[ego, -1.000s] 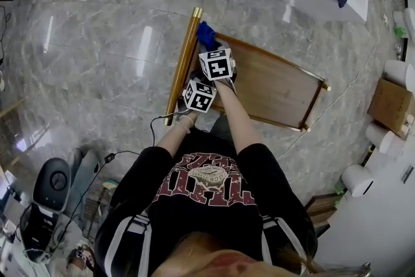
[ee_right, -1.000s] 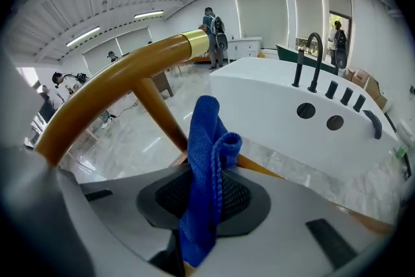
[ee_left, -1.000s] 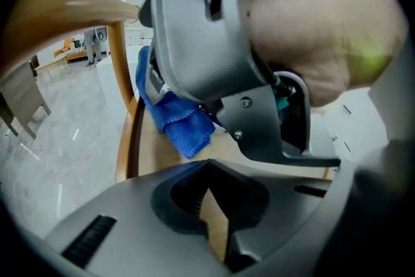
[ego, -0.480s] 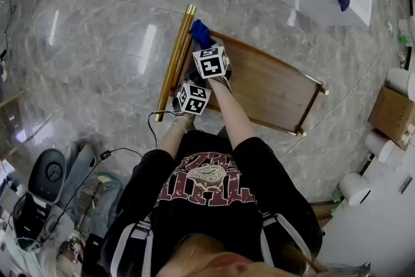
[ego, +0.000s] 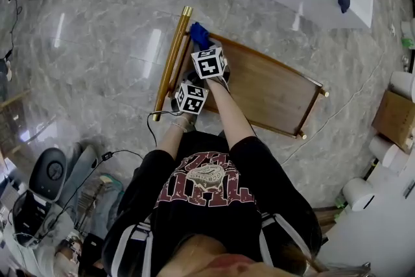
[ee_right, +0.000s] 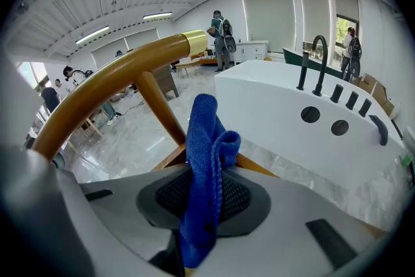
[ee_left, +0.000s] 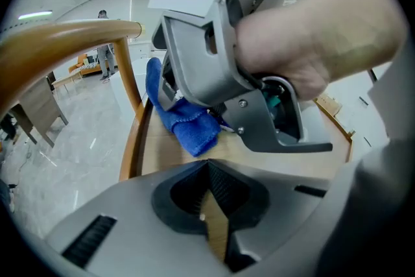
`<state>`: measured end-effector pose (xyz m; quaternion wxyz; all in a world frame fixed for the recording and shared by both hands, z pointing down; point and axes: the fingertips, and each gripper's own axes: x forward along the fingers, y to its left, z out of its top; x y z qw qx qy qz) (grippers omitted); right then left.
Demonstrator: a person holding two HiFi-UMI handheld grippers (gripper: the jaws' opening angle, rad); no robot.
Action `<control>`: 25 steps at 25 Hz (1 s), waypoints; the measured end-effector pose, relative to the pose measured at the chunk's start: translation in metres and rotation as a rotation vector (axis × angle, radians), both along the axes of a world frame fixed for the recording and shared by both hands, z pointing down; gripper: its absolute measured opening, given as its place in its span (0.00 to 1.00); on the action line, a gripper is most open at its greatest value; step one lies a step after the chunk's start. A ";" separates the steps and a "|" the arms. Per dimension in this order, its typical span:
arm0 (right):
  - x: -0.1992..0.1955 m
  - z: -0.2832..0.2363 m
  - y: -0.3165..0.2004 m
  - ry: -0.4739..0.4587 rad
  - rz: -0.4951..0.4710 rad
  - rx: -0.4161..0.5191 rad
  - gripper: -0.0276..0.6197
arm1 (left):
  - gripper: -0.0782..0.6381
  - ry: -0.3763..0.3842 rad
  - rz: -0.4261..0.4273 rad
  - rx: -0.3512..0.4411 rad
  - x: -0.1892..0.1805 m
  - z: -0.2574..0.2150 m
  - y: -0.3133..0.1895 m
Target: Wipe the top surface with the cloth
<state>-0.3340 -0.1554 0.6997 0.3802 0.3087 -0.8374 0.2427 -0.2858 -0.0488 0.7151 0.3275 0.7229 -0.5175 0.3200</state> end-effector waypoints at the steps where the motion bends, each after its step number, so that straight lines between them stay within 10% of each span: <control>1: 0.002 0.000 0.000 0.000 0.001 -0.001 0.18 | 0.18 -0.004 0.001 0.002 0.001 0.000 0.000; 25: 0.064 0.002 0.002 0.003 0.049 -0.009 0.18 | 0.18 -0.061 -0.028 -0.010 0.007 0.002 0.001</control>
